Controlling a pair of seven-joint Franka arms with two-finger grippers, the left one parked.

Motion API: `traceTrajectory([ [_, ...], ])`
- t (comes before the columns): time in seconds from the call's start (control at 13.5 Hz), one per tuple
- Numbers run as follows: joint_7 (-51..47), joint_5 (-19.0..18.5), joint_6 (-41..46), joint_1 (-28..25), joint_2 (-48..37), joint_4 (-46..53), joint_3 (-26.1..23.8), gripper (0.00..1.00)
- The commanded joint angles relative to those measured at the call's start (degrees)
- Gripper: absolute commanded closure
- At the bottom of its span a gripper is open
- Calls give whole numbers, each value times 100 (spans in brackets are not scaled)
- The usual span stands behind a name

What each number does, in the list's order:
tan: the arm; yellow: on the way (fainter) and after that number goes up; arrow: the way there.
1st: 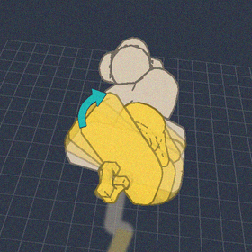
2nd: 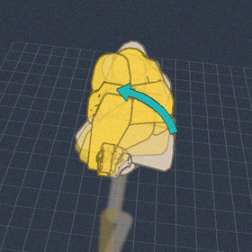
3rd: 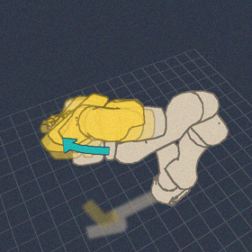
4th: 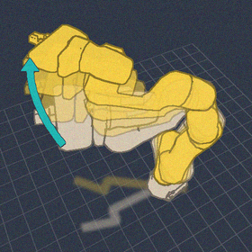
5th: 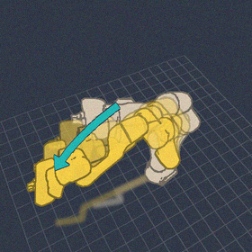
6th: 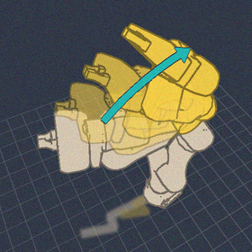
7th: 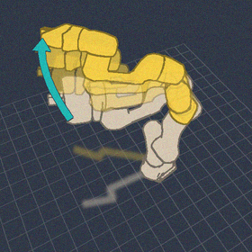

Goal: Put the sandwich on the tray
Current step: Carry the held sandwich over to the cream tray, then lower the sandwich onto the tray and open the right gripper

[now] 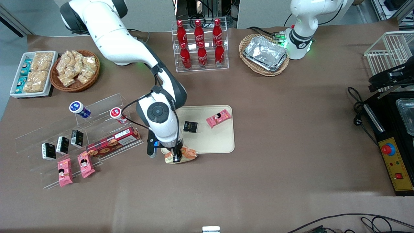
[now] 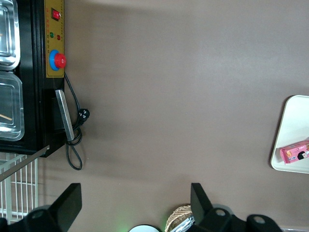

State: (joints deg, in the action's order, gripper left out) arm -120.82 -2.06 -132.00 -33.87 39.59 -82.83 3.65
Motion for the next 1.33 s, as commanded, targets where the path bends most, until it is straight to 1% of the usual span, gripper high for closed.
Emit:
traceTrajectory([
  [0.0, -380, 196, -45, -32, 356, 259, -100, 93],
  [0.15, -634, 556, -45, -32, 400, 250, -101, 93],
  [0.22, -679, 592, -45, -58, 427, 250, -101, 93],
  [0.74, -680, 592, -27, -471, 418, 84, -92, 93],
  [1.26, -688, 601, -36, -480, 444, -58, -84, 94],
])
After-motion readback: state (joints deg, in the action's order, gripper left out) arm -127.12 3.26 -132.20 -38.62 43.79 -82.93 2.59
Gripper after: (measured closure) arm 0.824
